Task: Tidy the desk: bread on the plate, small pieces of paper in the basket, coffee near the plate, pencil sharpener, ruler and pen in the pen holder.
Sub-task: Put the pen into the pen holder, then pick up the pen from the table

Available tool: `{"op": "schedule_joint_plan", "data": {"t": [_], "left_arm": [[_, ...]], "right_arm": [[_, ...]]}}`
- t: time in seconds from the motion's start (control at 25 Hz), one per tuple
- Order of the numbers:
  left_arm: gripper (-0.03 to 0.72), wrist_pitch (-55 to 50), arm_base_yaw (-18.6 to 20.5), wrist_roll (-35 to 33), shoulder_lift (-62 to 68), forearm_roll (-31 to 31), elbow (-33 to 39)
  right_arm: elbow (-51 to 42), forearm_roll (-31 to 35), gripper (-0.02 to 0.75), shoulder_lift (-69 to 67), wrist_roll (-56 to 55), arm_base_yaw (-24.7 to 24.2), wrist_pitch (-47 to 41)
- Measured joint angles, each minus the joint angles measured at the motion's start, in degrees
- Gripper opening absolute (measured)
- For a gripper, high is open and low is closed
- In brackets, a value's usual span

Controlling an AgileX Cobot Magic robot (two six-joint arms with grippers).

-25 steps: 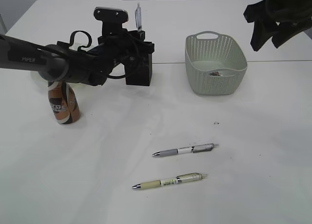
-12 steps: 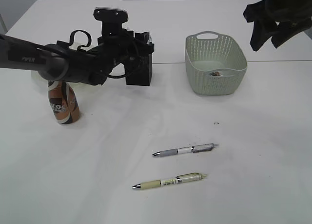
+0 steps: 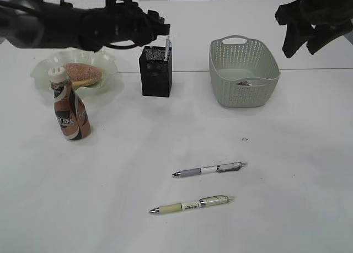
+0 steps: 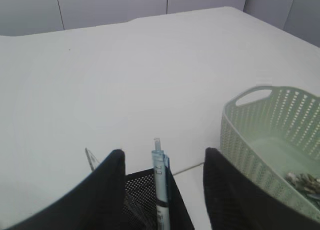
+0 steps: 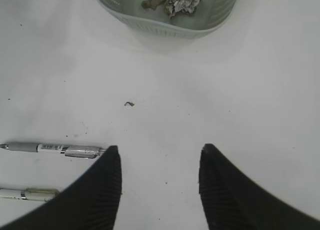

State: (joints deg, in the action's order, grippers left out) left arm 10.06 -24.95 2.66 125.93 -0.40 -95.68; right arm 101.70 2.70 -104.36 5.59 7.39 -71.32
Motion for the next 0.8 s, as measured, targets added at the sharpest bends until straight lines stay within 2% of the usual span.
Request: {"op": "schedule_joint_plan", "data": {"t": [0.28,0.52,0.8], "left_arm": [[0.379,-24.1,-1.6,-0.8,-10.4,3.7,-0.1],[0.363,-41.2,-5.3,-9.4,-12.1,4.2,-3.0],[0.334,-50.8,-11.0,-17.9,-12.1,3.3,-3.6]], "right_arm": [[0.0,0.1,0.372,0.0,-2.6,0.0,0.0],[0.0,0.1,0.372,0.0,-7.2,0.0,0.0],[0.0,0.1,0.372,0.0,-11.3,0.0,0.0]]}}
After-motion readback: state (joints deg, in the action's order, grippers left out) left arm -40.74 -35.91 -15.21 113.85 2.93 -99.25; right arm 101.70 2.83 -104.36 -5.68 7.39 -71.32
